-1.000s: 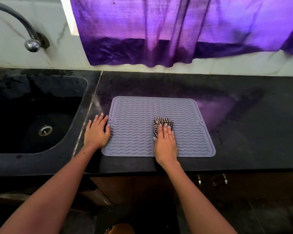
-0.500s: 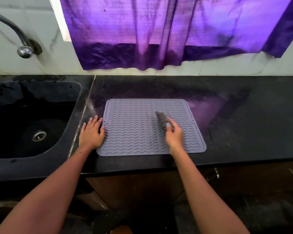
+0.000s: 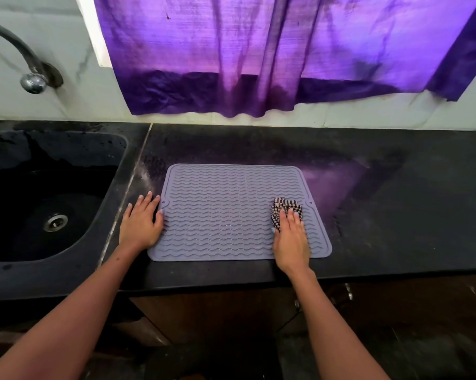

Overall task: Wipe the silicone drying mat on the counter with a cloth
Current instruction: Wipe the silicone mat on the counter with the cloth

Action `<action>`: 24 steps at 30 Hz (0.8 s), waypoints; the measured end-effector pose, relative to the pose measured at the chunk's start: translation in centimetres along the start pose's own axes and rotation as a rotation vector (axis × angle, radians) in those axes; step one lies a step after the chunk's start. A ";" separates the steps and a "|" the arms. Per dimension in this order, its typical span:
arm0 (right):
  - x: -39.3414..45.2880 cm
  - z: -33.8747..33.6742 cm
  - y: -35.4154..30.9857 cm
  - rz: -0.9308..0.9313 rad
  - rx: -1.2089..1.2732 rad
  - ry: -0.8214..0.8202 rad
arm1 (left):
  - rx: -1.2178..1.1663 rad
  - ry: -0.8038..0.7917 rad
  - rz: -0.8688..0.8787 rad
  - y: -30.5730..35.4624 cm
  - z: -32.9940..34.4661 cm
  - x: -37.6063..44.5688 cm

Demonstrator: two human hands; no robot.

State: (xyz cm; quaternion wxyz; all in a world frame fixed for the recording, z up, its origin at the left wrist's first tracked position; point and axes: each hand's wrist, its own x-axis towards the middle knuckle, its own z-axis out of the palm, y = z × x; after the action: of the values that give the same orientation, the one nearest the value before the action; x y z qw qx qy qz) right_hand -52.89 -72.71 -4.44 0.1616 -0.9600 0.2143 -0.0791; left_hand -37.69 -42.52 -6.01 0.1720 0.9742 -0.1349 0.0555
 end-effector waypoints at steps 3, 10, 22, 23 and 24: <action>0.1 -0.6 0.0 -0.023 -0.016 -0.040 | -0.004 -0.001 -0.005 0.0 -0.1 0.0; 2.5 -4.7 1.0 0.268 0.689 -0.047 | 0.010 -0.036 -0.003 0.0 -0.4 -0.2; -1.5 -1.8 3.4 0.174 0.077 0.039 | 0.003 -0.016 0.010 -0.1 0.0 0.1; -1.4 -1.8 3.5 0.174 0.074 0.029 | 0.000 -0.011 0.010 -0.2 0.0 0.1; -1.3 -1.9 3.6 0.170 0.077 0.018 | -0.002 -0.010 0.012 -0.2 0.0 0.1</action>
State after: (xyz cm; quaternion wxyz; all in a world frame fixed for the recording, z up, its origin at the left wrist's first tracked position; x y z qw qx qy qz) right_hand -55.89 -75.72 -3.97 0.2028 -0.9307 0.2932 -0.0819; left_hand -37.57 -42.39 -6.09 0.1719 0.9735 -0.1418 0.0516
